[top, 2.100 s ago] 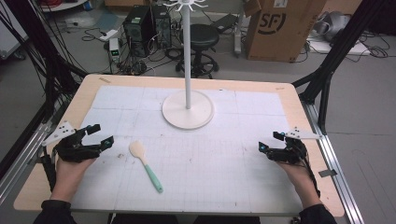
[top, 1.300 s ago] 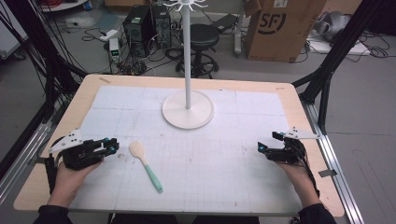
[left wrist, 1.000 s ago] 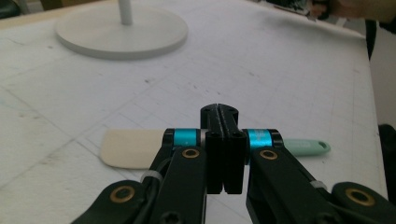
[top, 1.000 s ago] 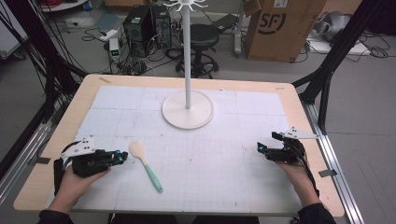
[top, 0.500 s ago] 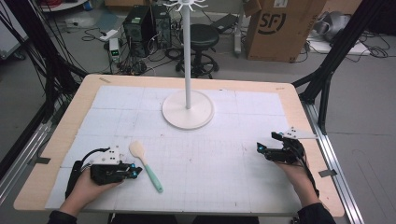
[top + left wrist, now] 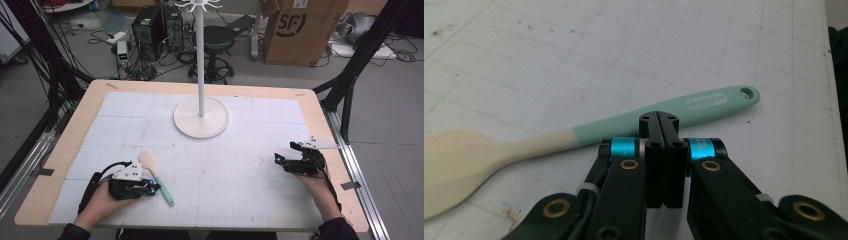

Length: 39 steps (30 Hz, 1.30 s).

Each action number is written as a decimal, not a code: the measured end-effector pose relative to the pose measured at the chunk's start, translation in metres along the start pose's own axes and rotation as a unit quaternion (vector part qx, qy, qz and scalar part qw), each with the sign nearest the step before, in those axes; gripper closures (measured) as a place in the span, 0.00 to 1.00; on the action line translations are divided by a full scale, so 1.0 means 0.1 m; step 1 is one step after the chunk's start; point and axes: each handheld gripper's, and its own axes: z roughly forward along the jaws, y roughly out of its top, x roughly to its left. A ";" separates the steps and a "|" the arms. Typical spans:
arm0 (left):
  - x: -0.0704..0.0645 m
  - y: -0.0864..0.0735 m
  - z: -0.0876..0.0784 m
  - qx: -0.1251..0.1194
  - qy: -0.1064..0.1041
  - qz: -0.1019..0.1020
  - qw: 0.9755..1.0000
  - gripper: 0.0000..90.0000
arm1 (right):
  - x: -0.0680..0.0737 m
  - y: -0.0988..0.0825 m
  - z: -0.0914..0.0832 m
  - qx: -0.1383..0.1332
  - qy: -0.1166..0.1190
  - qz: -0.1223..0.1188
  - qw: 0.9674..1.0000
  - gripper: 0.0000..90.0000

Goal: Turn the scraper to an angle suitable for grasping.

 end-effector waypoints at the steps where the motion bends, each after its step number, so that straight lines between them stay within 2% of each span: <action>1: 0.00 0.01 0.01 0.002 0.000 0.001 1.000 1.00 | 0.00 0.00 0.00 0.000 0.000 0.000 1.000 0.19; 15: 0.04 0.15 0.17 0.004 0.014 -0.004 1.000 1.00 | 0.01 0.00 0.02 0.002 0.000 -0.006 1.000 0.19; 20: 0.07 0.25 0.27 0.008 0.033 -0.011 0.999 1.00 | 0.01 0.00 0.02 0.003 0.000 -0.006 1.000 0.19; 25: 0.11 0.33 0.37 0.006 0.053 -0.027 0.998 1.00 | 0.01 0.00 0.02 0.003 0.001 -0.007 1.000 0.19; 27: 0.14 0.40 0.45 0.009 0.074 -0.041 0.996 1.00 | 0.01 0.00 0.03 0.004 0.001 -0.008 1.000 0.19; 29: 0.14 0.43 0.47 0.010 0.082 -0.045 0.996 1.00 | 0.01 0.00 0.03 0.005 0.001 -0.007 1.000 0.19; 33: 0.20 0.53 0.59 0.008 0.113 -0.071 0.991 1.00 | 0.01 0.00 0.04 0.006 0.002 -0.007 1.000 0.19; 39: 0.31 0.56 0.68 -0.015 0.125 -0.121 0.985 1.00 | 0.01 0.00 0.04 0.008 0.002 -0.008 1.000 0.19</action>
